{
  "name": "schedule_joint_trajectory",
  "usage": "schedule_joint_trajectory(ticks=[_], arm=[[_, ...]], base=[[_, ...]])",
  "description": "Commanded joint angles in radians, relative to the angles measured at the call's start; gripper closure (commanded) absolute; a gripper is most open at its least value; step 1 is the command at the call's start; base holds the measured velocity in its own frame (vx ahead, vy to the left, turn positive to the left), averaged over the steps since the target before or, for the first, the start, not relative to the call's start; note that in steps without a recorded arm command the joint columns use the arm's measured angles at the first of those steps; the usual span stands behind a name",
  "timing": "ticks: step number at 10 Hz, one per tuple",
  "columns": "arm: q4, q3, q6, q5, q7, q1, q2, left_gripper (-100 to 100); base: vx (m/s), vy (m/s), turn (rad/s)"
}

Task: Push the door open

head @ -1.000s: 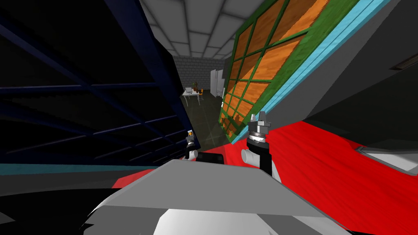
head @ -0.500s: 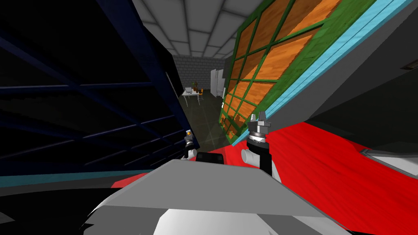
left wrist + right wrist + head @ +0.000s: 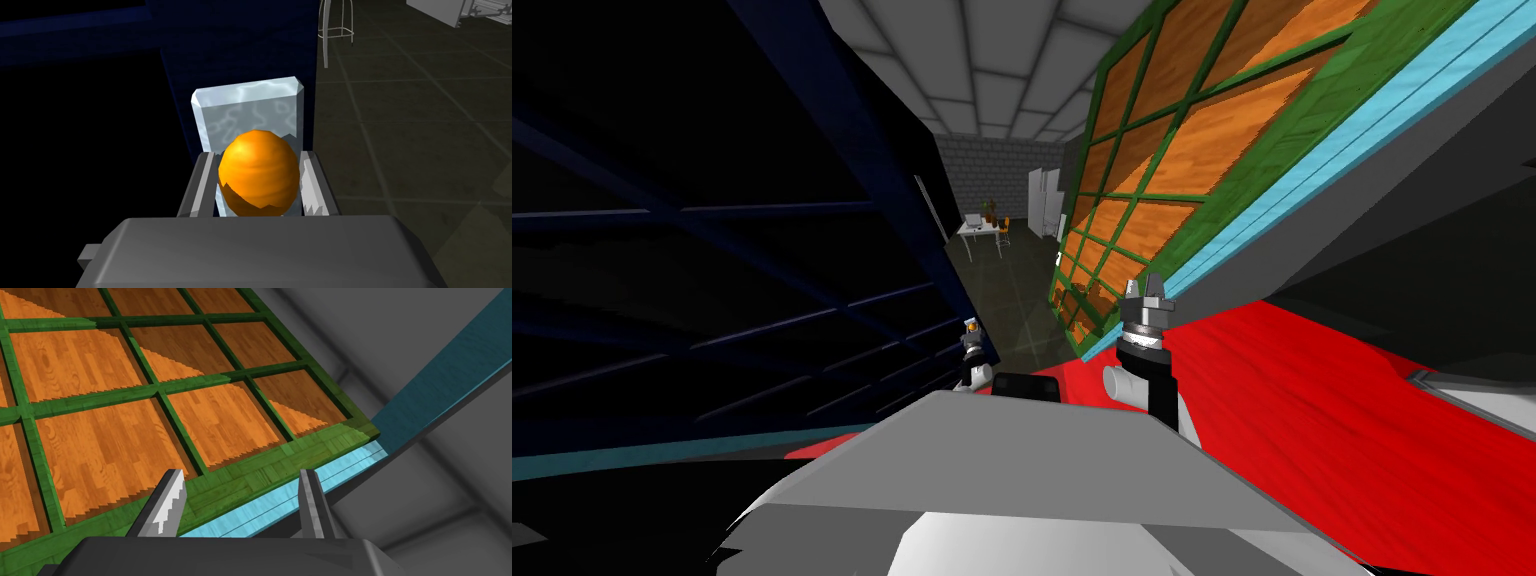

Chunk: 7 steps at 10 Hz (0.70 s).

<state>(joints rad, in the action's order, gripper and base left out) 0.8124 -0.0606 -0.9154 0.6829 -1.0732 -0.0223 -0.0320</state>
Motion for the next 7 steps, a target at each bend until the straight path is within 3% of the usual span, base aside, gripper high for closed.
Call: schedule_joint_trajectory(ticks=[1,7], arm=[[0.013,0.030,-0.009,0.000,0.004,-0.007,-0.014,100],[0.005,0.101,-0.006,-0.012,-0.002,0.002,-0.008,100]], base=[[0.048,0.008,0.006],[0.082,0.004,0.017]])
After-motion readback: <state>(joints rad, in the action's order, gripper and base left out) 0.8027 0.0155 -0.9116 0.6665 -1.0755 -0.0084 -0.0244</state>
